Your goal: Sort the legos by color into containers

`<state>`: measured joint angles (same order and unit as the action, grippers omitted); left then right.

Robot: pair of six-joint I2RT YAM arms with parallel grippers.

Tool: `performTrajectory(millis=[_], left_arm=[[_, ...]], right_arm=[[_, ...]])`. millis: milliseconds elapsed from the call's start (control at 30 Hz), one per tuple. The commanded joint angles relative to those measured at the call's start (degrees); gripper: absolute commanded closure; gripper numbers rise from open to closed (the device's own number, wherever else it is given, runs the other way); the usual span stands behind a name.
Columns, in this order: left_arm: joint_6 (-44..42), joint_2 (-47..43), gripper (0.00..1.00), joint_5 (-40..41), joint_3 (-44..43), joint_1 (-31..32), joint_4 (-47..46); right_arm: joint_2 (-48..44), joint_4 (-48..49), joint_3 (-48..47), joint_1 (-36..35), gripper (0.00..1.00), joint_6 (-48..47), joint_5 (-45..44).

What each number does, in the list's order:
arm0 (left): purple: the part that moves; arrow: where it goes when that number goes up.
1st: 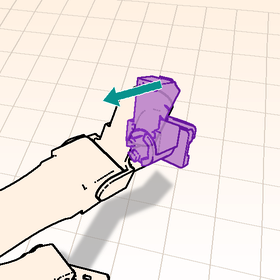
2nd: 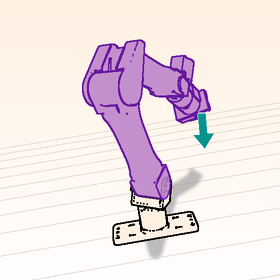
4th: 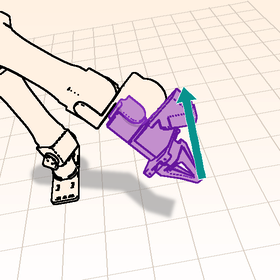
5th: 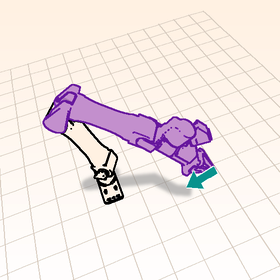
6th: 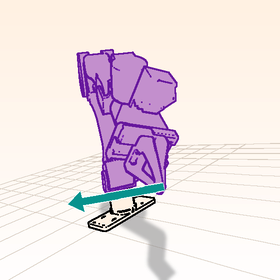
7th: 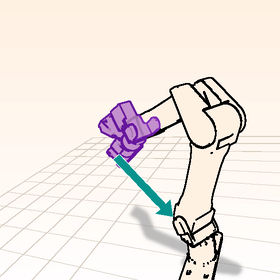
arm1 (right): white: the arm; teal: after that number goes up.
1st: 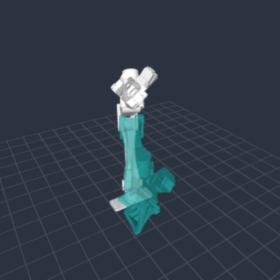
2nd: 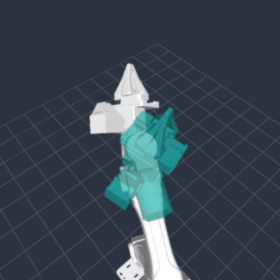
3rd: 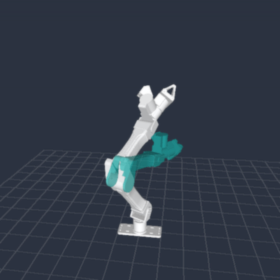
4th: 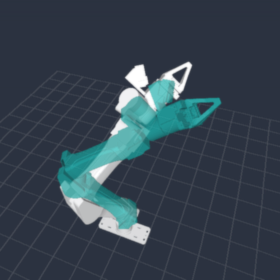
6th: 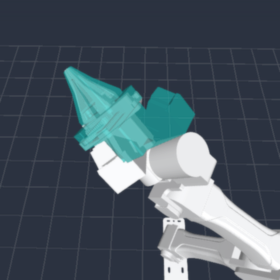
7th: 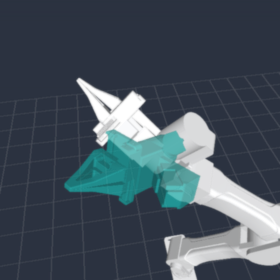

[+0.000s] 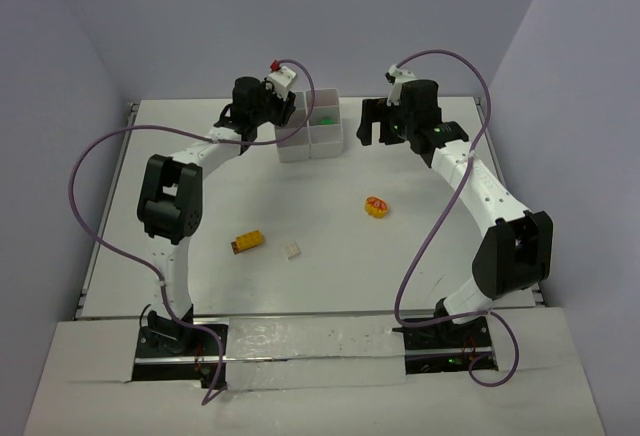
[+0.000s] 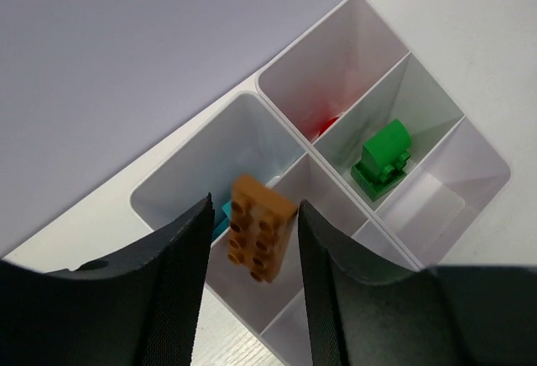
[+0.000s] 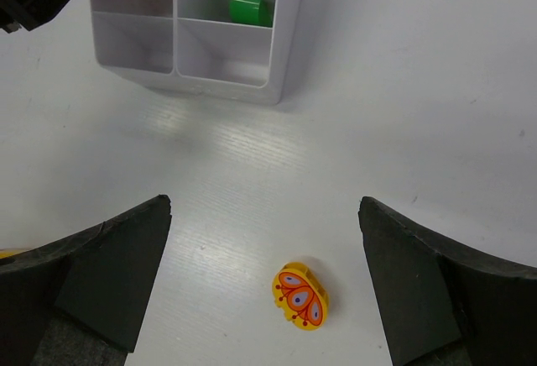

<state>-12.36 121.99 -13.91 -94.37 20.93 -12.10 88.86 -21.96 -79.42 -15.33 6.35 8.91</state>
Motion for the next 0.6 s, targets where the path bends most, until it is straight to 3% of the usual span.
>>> performTrajectory(millis=[0,200,367,567], left_arm=[[0.1,-0.5,0.46,-0.6,-2.5,0.3,-0.9],[1.9,-1.9,0.39,-1.2,-2.4,0.5,-0.7],[5.3,-6.0,0.39,-3.7,-1.5,0.4,-0.7],[7.9,-13.8,0.38,-10.6,-1.1,-0.4,9.4]], right_arm=[[-2.1,0.8,-1.1,0.4,0.0,-0.2,0.8],[-2.6,1.0,-0.7,0.5,0.0,-0.5,1.7],[-3.1,1.4,0.6,0.4,0.0,-2.0,4.3],[-4.6,0.7,1.7,0.4,0.0,-2.9,5.6]])
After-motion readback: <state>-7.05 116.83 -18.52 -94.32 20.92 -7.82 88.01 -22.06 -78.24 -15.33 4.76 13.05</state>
